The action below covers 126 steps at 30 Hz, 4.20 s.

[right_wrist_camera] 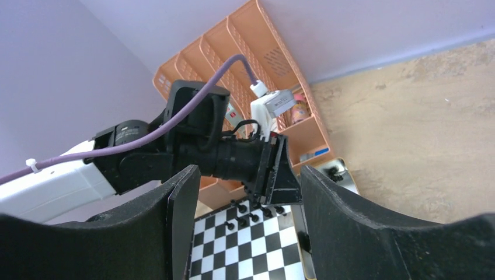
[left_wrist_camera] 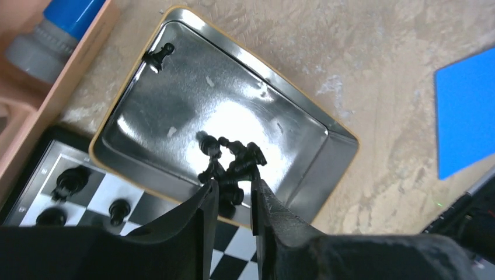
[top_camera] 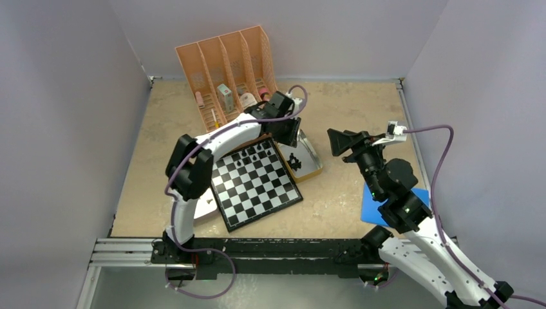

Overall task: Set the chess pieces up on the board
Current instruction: Pick up the chess piece from the storage box, then place the chess piece on the chessboard.

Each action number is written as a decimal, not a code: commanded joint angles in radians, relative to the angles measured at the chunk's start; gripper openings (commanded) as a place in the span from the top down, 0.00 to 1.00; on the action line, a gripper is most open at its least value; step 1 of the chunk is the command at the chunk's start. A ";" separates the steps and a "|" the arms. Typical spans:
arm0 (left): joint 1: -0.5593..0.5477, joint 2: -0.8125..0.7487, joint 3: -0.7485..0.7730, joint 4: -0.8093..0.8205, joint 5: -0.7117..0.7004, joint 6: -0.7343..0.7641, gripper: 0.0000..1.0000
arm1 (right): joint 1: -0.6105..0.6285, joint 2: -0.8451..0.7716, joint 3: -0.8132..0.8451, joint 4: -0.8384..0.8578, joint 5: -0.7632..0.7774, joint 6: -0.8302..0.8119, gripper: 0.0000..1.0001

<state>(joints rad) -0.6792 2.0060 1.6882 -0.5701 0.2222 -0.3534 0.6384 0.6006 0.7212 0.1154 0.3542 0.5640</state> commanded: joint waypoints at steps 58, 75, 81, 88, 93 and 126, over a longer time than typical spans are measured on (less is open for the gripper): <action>-0.054 -0.031 0.058 -0.004 -0.161 0.004 0.97 | -0.003 0.022 -0.081 0.049 0.011 -0.036 0.35; 0.108 -0.432 -0.269 -0.163 -0.293 -0.123 0.97 | -0.003 0.146 -0.106 0.133 -0.129 -0.014 0.07; 0.269 -0.579 -0.425 -0.183 -0.300 -0.153 0.96 | -0.003 0.153 -0.097 0.134 -0.157 -0.016 0.01; 0.424 -0.635 -0.521 -0.154 -0.270 -0.128 0.95 | -0.003 0.152 -0.095 0.142 -0.179 -0.022 0.01; 0.435 -0.591 -0.530 -0.128 -0.280 -0.133 0.95 | -0.003 0.150 -0.080 0.112 -0.180 -0.024 0.01; 0.489 -0.451 -0.638 -0.055 -0.329 -0.170 0.96 | -0.003 0.118 -0.086 0.098 -0.199 -0.023 0.01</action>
<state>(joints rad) -0.2020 1.5524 1.0546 -0.6594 -0.1005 -0.5056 0.6384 0.7429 0.6056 0.1852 0.1776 0.5423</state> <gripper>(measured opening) 0.108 0.987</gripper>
